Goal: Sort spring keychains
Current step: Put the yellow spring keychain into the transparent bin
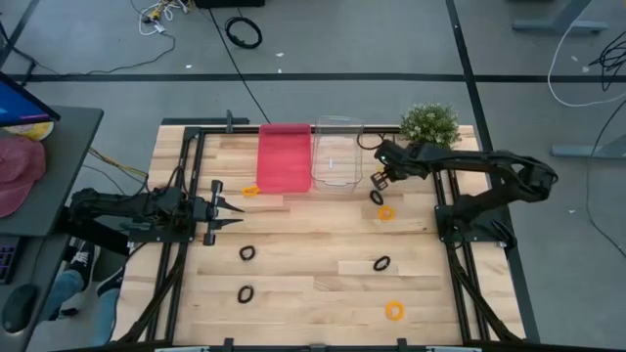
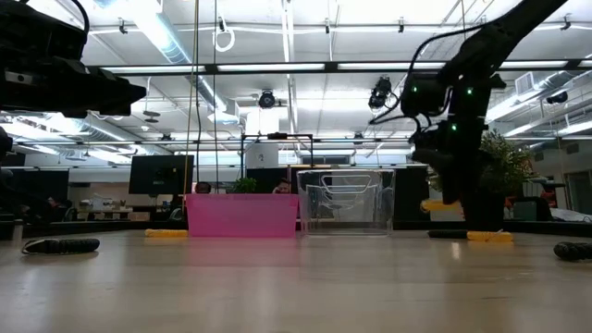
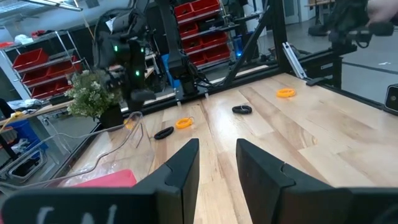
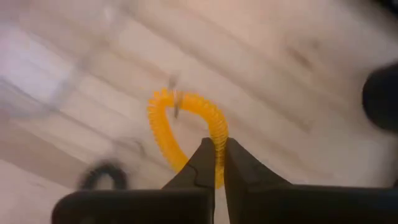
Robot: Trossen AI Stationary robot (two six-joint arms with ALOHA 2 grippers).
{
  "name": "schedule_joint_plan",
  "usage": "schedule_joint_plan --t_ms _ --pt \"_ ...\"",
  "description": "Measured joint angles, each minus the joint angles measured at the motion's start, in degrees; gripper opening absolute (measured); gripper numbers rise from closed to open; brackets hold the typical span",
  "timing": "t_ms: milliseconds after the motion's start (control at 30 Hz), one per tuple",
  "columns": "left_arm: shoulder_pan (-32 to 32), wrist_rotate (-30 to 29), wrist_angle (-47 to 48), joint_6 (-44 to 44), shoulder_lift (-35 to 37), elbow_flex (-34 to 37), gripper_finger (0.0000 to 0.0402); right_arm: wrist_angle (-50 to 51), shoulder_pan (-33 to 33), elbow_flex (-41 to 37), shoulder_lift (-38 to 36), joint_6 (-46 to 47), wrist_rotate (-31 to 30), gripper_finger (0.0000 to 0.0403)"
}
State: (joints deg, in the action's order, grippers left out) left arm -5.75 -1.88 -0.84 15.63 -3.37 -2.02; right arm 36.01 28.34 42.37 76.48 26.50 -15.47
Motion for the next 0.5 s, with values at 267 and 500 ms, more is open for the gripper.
schedule_joint_plan --t_ms 267,500 --pt "0.0 0.0 0.0 0.0 0.0 0.0 0.0112 -10.8 -3.8 0.0 -7.5 -1.1 -5.9 0.0007" --pt "0.0 0.0 0.0 0.0 0.0 0.0 0.0112 -26.3 -8.6 0.1 -8.1 -6.9 -6.1 0.0007"
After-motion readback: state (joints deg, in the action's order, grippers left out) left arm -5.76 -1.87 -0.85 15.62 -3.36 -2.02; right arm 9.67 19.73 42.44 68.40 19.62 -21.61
